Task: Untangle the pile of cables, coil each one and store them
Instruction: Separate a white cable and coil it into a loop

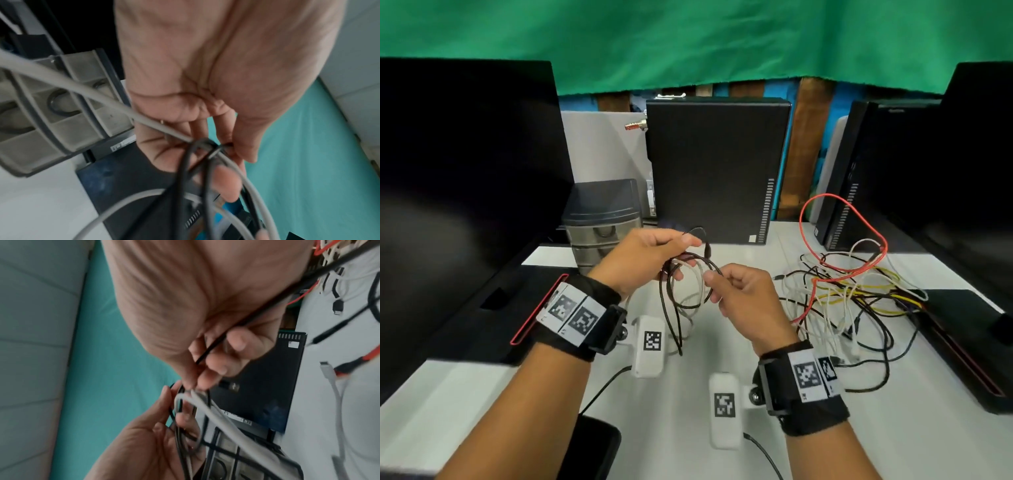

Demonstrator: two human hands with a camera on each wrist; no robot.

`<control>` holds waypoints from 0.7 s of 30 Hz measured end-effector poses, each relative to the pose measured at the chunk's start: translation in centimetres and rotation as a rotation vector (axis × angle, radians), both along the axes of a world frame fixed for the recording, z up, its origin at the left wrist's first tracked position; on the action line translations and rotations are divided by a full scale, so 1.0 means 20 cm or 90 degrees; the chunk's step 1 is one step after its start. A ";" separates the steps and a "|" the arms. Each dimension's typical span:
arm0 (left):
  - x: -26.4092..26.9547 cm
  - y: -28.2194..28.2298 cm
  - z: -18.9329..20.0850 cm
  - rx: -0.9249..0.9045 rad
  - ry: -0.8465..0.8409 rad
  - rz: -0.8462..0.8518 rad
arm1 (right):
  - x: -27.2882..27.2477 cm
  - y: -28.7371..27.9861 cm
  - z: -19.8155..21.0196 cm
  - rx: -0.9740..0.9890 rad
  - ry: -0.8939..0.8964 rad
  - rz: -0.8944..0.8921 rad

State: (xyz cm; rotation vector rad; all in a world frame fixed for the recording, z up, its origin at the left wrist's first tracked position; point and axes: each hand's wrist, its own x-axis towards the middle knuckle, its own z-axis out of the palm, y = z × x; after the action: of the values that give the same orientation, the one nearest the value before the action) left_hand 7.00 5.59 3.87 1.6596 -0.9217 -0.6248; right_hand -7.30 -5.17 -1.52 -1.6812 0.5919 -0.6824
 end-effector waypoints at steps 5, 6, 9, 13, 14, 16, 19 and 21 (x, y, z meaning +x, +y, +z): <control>0.04 0.02 0.03 0.025 -0.067 0.094 | 0.00 -0.04 -0.05 0.126 -0.059 -0.143; 0.06 0.04 0.03 0.011 -0.062 0.113 | -0.01 -0.05 -0.05 0.127 -0.058 -0.159; 0.12 0.07 0.05 -0.028 -0.083 0.159 | -0.04 -0.09 -0.05 0.129 -0.062 -0.187; 0.20 0.12 0.07 -0.129 -0.036 0.253 | -0.08 -0.15 -0.05 0.099 -0.077 -0.253; 0.23 0.14 0.07 -0.161 -0.018 0.274 | -0.09 -0.17 -0.06 0.099 -0.090 -0.287; 0.26 0.16 0.07 -0.217 0.004 0.304 | -0.11 -0.21 -0.06 0.125 -0.123 -0.354; 0.26 0.16 0.08 -0.256 -0.025 0.309 | -0.13 -0.22 -0.06 0.162 -0.160 -0.389; 0.26 0.16 0.08 -0.277 -0.045 0.309 | -0.14 -0.22 -0.05 0.195 -0.180 -0.397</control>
State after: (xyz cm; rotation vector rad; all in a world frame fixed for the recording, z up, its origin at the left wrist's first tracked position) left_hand 12.16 8.74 5.49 1.4361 -0.6122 -0.0283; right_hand -10.18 -9.52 -2.48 -1.0811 0.9726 -1.1830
